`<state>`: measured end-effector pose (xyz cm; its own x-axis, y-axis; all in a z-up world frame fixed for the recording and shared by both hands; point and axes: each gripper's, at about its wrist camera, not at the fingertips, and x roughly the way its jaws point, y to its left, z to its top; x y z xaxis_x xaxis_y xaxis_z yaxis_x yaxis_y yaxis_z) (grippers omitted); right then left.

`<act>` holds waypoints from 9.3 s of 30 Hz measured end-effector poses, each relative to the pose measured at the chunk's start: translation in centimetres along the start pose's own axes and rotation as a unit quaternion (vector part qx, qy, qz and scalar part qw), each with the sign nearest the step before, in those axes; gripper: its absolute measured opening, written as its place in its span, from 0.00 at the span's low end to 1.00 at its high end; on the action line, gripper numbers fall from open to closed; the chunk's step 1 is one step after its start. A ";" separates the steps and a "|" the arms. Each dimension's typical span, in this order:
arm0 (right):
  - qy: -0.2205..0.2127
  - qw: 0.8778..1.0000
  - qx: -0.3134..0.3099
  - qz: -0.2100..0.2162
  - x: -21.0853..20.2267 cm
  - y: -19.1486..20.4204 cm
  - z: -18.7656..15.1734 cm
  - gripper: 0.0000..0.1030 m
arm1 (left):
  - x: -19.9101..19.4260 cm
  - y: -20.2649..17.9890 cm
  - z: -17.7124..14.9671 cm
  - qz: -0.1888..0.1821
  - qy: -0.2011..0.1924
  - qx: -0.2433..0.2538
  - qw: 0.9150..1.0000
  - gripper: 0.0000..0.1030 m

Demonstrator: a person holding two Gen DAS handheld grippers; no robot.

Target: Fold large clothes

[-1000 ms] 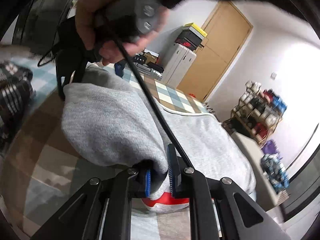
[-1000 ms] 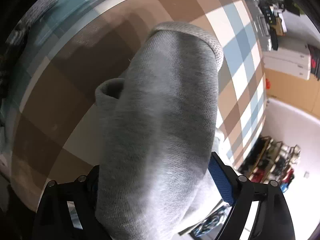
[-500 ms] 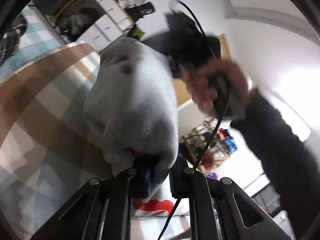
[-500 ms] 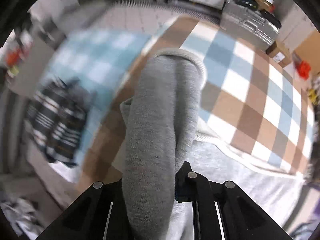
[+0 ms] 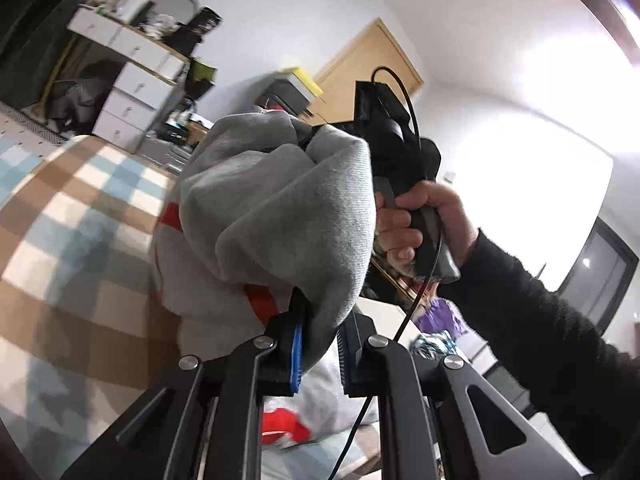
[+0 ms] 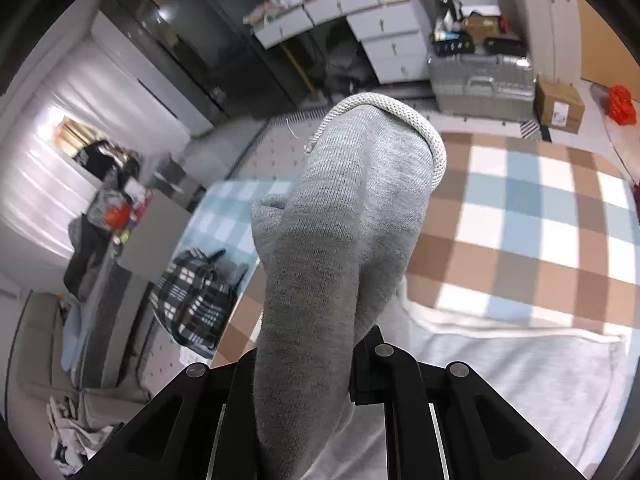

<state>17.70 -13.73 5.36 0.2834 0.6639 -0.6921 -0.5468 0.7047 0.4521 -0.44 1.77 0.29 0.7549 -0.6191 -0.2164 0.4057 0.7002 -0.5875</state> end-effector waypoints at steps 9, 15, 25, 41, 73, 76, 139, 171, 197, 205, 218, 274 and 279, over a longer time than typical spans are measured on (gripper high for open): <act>-0.037 0.996 0.079 0.035 -5.8 -12.5 -5.7 0.13 | 5.5 -5.5 -2.1 -0.018 0.089 0.097 0.991 0.08; -0.016 0.989 0.143 0.014 -6.0 -20.6 -10.6 0.13 | 9.5 -7.1 -5.3 -0.043 0.174 0.142 0.974 0.08; 0.006 0.972 0.236 0.018 -4.0 -28.3 -15.3 0.19 | 7.6 -9.5 -6.3 -0.103 0.230 0.202 0.946 0.08; -0.125 0.982 0.114 -0.086 -14.5 -15.2 -19.1 0.87 | 0.7 1.1 0.7 0.062 0.166 0.101 0.979 0.32; -0.181 0.942 0.276 0.056 -12.3 -18.3 -32.2 0.05 | 0.9 2.2 -4.8 0.179 0.177 0.129 0.959 0.63; -0.160 0.953 0.256 0.008 -11.7 -18.0 -33.3 0.05 | -0.4 0.8 -5.2 0.172 0.157 0.153 0.960 0.63; -0.110 0.949 0.109 -0.275 -3.0 -9.6 -25.8 1.00 | 3.6 -1.1 -1.9 0.244 0.198 0.176 0.933 0.71; -0.117 0.950 0.121 -0.264 -3.3 -10.9 -26.7 1.00 | 4.6 1.7 -3.5 0.209 0.258 0.097 0.938 0.86; -0.167 0.953 0.052 -0.246 -9.9 -6.0 -14.4 1.00 | 2.5 2.4 0.4 0.165 0.210 0.155 0.951 0.85; 0.049 0.923 -0.040 -0.380 1.0 -9.8 -6.2 1.00 | 4.2 2.7 -0.2 0.079 0.220 0.100 0.967 0.85; 0.123 0.912 -0.046 -0.390 5.7 -17.2 -6.2 1.00 | 6.7 3.7 -1.9 0.065 0.271 0.082 0.957 0.85; -0.053 0.960 0.084 -0.262 -5.0 -14.7 -27.0 1.00 | 5.1 3.9 -4.0 0.094 0.281 0.125 0.947 0.92; -0.053 0.960 0.072 -0.264 -4.8 -14.8 -26.7 1.00 | 5.1 3.7 -4.3 0.111 0.274 0.154 0.943 0.99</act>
<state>3.38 -33.98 -13.06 0.5730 0.2209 -0.7892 -0.1920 0.9724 0.1328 2.69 -0.38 -6.33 0.4943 -0.4761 -0.7273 0.4624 0.8525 -0.2438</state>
